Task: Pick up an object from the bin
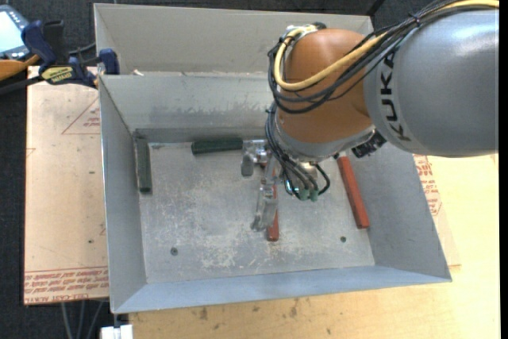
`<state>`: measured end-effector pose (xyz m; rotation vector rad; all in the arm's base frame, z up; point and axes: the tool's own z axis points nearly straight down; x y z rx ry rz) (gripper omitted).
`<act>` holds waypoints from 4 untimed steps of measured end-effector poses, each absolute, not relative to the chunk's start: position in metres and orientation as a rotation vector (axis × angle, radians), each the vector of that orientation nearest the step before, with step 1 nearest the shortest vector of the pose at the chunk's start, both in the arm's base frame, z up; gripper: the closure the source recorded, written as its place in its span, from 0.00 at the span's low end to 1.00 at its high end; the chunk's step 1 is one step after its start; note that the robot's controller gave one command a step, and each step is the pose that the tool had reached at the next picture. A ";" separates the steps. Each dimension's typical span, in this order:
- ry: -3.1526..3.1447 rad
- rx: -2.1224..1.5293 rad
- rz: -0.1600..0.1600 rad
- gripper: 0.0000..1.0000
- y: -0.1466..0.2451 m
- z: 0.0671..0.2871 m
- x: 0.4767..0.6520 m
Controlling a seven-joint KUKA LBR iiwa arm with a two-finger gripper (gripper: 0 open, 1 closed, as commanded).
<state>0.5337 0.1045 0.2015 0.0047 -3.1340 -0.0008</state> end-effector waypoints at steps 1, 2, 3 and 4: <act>-3.135 -0.022 0.001 0.00 0.037 0.081 0.486; -3.128 -0.342 0.000 0.00 -0.015 0.115 0.526; -3.145 -0.127 -0.007 0.00 0.064 0.133 0.549; -3.137 -0.268 0.005 0.00 -0.043 0.164 0.563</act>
Offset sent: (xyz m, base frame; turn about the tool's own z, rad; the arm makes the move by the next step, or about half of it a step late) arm -0.0457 -0.0654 -0.1159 0.0114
